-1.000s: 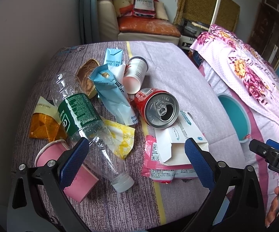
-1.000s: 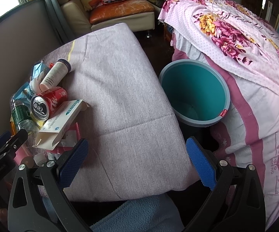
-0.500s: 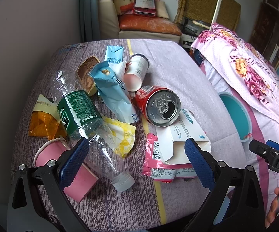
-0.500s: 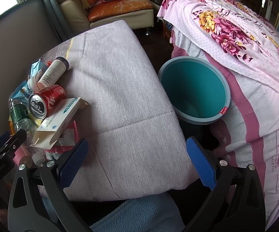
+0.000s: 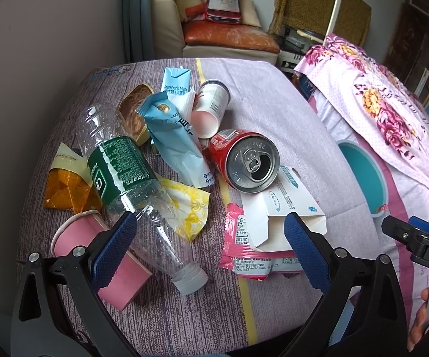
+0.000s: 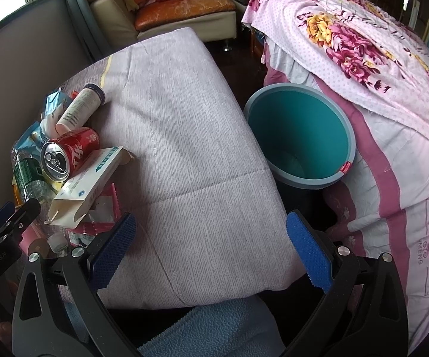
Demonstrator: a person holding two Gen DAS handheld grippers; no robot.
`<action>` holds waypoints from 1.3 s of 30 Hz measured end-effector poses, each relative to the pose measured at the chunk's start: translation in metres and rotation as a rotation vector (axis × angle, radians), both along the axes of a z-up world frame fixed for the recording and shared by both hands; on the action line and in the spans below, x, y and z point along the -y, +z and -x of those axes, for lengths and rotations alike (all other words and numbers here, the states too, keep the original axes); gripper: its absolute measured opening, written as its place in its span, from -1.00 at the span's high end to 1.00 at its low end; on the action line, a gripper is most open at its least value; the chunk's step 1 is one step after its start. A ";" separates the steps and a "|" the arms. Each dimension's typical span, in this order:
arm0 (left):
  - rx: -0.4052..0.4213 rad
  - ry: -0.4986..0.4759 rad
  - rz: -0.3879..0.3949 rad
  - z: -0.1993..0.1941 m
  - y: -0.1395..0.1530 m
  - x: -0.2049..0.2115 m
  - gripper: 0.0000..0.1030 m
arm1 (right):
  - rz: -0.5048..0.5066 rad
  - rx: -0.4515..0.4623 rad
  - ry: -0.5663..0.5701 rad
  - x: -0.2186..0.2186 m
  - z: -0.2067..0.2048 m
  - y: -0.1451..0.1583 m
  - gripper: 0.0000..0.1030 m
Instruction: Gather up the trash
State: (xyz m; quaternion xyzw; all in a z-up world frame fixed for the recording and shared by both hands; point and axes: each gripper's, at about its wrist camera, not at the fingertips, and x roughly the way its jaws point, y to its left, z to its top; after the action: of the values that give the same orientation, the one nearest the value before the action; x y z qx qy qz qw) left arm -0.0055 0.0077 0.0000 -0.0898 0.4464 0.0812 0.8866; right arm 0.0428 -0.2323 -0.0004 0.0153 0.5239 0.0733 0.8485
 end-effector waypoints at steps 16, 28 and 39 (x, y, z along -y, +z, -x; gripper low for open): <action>-0.003 0.002 0.001 0.001 -0.002 0.000 -0.92 | -0.005 -0.025 0.007 -0.003 -0.001 -0.006 -0.88; -0.042 0.090 0.028 0.024 0.001 -0.031 -0.92 | -0.030 -0.073 0.070 -0.022 -0.006 -0.007 -0.88; -0.110 0.339 0.149 0.068 -0.015 -0.099 -0.92 | -0.062 -0.078 0.172 -0.052 -0.008 -0.002 -0.88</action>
State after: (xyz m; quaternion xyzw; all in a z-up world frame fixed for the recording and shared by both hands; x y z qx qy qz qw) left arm -0.0737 0.1064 -0.0146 -0.2246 0.4775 0.2008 0.8254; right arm 0.0506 -0.1802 -0.0020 -0.0005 0.5534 0.1616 0.8171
